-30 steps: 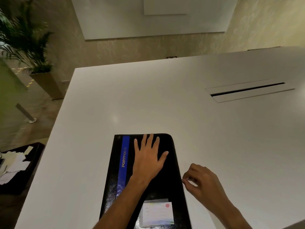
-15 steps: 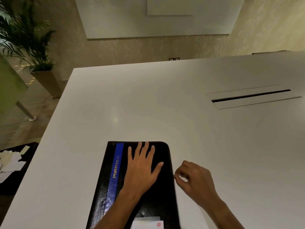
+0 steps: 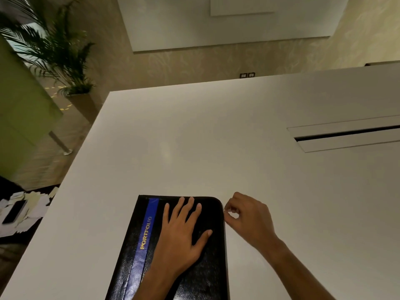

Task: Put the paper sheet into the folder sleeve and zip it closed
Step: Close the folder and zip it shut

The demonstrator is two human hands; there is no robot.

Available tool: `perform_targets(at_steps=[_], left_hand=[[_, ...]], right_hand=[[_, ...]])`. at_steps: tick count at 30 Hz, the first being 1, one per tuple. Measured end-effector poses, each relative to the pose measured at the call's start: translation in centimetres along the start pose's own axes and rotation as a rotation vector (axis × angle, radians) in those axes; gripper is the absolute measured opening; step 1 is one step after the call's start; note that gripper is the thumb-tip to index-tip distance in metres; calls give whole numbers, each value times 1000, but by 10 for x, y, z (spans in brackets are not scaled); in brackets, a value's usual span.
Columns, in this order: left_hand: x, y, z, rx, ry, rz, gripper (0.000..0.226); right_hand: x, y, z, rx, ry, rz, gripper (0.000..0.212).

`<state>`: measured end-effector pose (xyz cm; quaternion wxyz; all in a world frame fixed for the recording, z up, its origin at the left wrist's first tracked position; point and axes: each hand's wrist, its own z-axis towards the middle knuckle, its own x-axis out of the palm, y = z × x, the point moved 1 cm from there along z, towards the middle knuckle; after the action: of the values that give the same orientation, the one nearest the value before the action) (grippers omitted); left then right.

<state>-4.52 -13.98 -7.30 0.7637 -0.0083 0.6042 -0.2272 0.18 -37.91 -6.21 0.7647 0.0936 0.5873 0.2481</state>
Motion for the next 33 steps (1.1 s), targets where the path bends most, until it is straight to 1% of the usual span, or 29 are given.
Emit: perform_targets(at_steps=[4,8,11,13,17,22,26,30,33], left_hand=[[-1,6,5,-17,36,-18,74],[-2,8,13,5,29,-30,66],[-2,0,25,-99,-7,17,71],[0,-12,36,-139,-23,33,66],[6,-39,56,-84,-50,4,34],[10,-61,54,44,-83,-56,12],[14,-82,43,177,-54,-114,11],[15,-91,34,237,-49,-168,9],[14,-98,30,287,-45,-195,9]], right_hand=[[2,-2,-3,-34,26,52,22],[-5,-7,-18,-41,64,131,20],[-10,-11,-35,-45,104,157,19],[-13,-11,-43,-45,112,168,17],[-20,-16,-53,-36,119,136,16],[-39,-33,-63,7,53,114,16],[-57,-46,-69,34,28,106,10],[-68,-57,-79,-2,55,115,12],[-71,-63,-89,-16,35,127,13]])
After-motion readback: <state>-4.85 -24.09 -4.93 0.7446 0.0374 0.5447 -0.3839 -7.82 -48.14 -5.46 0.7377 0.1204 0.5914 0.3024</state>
